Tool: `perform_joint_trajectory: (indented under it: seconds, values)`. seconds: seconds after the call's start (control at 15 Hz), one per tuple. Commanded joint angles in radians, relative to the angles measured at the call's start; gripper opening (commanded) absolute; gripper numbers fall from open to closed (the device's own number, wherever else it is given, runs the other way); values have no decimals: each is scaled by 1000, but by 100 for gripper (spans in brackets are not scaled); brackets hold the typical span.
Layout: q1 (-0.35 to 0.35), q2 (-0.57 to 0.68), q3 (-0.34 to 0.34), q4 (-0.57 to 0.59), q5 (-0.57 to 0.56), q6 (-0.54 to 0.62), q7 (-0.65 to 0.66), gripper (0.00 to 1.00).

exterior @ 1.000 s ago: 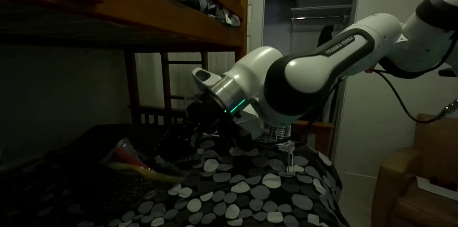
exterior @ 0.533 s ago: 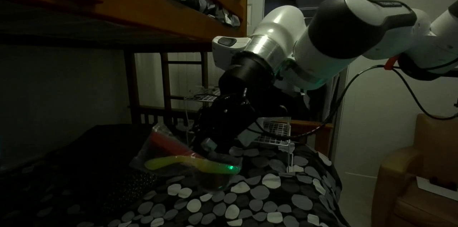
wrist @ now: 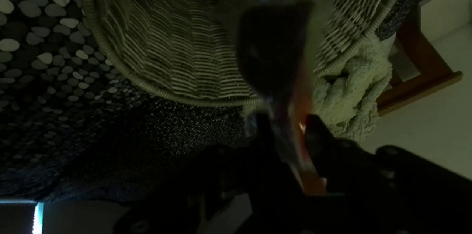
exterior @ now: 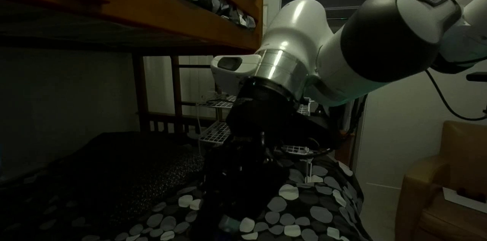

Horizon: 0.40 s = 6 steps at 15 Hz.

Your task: Put the yellow and red objects in the laundry basket

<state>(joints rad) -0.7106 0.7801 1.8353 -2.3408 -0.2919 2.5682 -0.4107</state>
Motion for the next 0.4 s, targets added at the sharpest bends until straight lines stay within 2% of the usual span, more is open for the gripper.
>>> perform_joint_trajectory:
  seconds: [0.0,0.2,0.27,0.33]
  values:
    - [21,-83,-26,36,-12,-77,24,62]
    - [-10,-100,-36,54,-13,-52,27,86]
    - [12,-59,-32,38,2,-50,0,68]
    - [7,-65,-37,48,3,-49,-1,75]
